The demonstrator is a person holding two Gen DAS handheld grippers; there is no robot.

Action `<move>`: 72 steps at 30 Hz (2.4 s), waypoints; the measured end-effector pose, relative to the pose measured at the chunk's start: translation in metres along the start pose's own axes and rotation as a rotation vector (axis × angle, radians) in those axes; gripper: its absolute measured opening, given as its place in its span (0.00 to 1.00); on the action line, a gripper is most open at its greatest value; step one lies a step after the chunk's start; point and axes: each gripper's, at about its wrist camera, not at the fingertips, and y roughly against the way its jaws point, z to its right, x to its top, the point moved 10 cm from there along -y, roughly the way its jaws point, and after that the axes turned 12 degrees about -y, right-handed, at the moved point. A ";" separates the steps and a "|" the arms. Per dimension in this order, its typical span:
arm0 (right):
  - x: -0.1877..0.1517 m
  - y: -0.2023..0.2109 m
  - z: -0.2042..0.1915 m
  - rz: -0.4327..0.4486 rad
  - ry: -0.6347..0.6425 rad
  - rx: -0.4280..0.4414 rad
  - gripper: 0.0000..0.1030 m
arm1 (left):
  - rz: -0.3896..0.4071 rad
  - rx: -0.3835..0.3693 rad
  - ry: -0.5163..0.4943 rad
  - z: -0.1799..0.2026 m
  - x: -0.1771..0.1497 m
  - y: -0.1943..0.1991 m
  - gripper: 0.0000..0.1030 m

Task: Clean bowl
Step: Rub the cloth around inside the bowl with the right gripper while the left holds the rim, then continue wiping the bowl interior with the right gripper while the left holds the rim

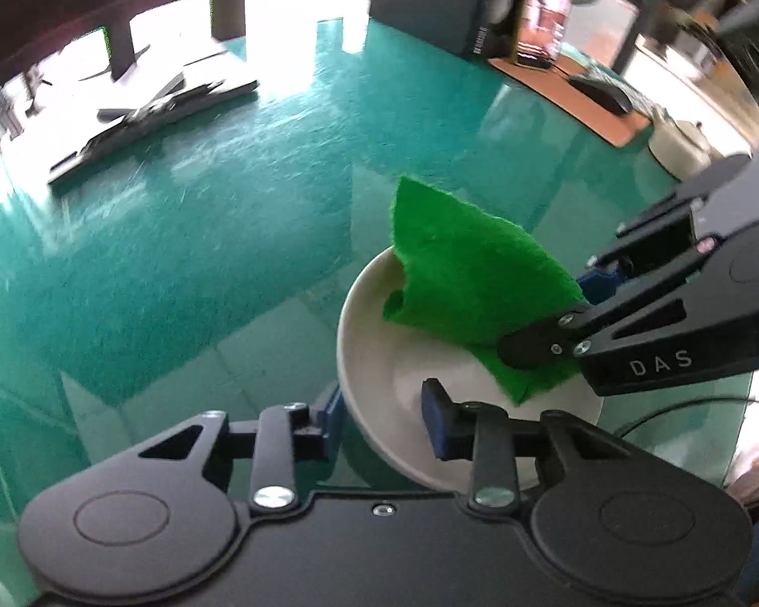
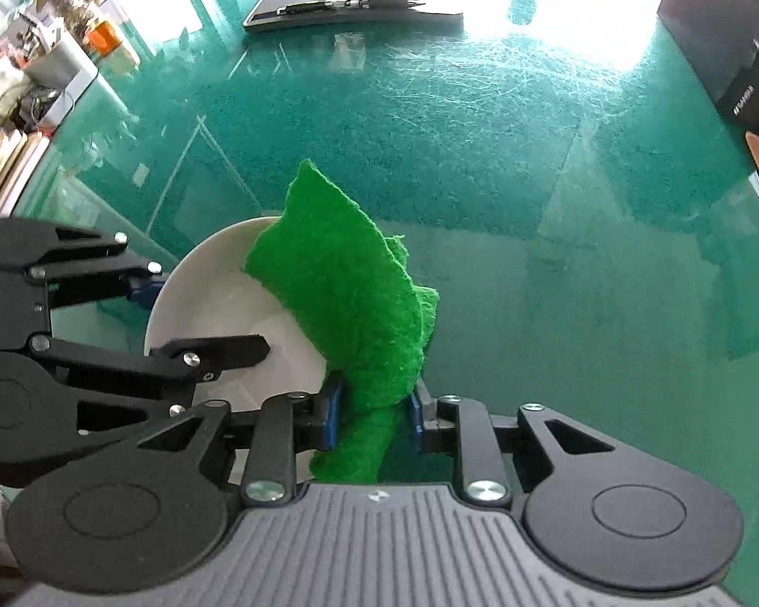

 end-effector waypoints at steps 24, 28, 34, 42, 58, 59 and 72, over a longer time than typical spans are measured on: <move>0.032 -0.012 -0.034 -0.023 0.324 0.028 0.31 | -0.042 0.027 -0.186 -0.004 0.012 -0.001 0.37; 0.043 -0.012 -0.041 0.011 0.383 0.030 0.27 | -0.045 0.031 -0.199 -0.006 0.015 -0.003 0.38; 0.005 -0.003 -0.001 -0.077 0.139 0.065 0.24 | -0.032 0.030 -0.137 -0.020 0.016 -0.009 0.58; -0.010 -0.005 0.004 -0.067 -0.075 0.100 0.25 | 0.009 -0.075 0.185 -0.026 0.003 0.013 1.00; -0.015 -0.005 0.008 -0.064 -0.054 0.094 0.27 | -0.092 0.055 0.408 -0.012 -0.022 0.007 0.61; -0.015 -0.005 0.007 -0.065 -0.043 0.090 0.27 | -0.092 0.077 0.382 -0.012 -0.020 0.008 0.41; 0.006 -0.012 -0.015 -0.064 0.168 0.022 0.31 | -0.080 -0.063 0.163 -0.002 0.001 0.001 0.19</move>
